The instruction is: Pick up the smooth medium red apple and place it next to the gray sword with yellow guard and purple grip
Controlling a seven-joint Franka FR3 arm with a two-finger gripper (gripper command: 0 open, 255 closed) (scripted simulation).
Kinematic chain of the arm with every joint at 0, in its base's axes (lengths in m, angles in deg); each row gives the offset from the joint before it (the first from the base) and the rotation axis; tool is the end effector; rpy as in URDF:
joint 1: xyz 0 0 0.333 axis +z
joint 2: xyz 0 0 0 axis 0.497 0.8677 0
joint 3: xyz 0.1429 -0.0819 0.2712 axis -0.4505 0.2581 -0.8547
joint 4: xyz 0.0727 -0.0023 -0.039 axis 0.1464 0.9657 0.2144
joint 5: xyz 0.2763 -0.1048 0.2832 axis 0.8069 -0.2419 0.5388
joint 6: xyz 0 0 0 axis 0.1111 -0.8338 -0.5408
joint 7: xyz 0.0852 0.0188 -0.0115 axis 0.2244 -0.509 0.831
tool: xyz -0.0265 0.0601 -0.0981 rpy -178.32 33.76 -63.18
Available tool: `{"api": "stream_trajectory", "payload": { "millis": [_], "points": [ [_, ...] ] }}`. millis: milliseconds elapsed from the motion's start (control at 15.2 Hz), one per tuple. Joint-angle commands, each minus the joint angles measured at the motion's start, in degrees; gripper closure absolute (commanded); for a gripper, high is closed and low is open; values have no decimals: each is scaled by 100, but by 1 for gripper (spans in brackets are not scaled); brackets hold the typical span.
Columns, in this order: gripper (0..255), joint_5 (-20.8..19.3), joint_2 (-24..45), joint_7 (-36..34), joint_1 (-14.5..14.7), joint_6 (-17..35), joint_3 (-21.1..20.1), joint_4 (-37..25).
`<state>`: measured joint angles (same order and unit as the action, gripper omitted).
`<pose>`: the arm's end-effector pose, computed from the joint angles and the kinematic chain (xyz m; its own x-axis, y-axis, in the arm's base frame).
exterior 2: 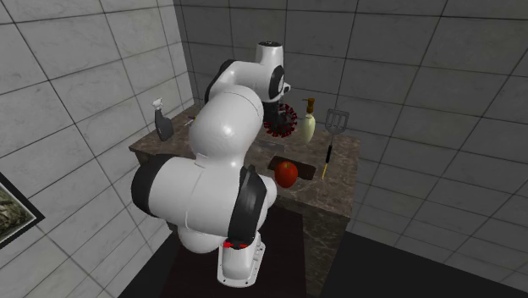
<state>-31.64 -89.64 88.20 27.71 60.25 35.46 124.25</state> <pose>0.2750 -0.0806 0.5171 0.9837 0.1123 0.1408 0.1159 -0.9931 -0.0176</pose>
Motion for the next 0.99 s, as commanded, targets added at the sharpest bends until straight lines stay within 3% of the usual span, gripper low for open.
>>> {"api": "stream_trajectory", "payload": {
  "millis": [0,528,924],
  "points": [
    [0,-234,-227,285,-138,189,254,315],
    [0,-1349,-786,1527,-928,1079,1547,1377],
    [0,-1536,-531,1509,-968,1669,1748,1724]
  ]
}}
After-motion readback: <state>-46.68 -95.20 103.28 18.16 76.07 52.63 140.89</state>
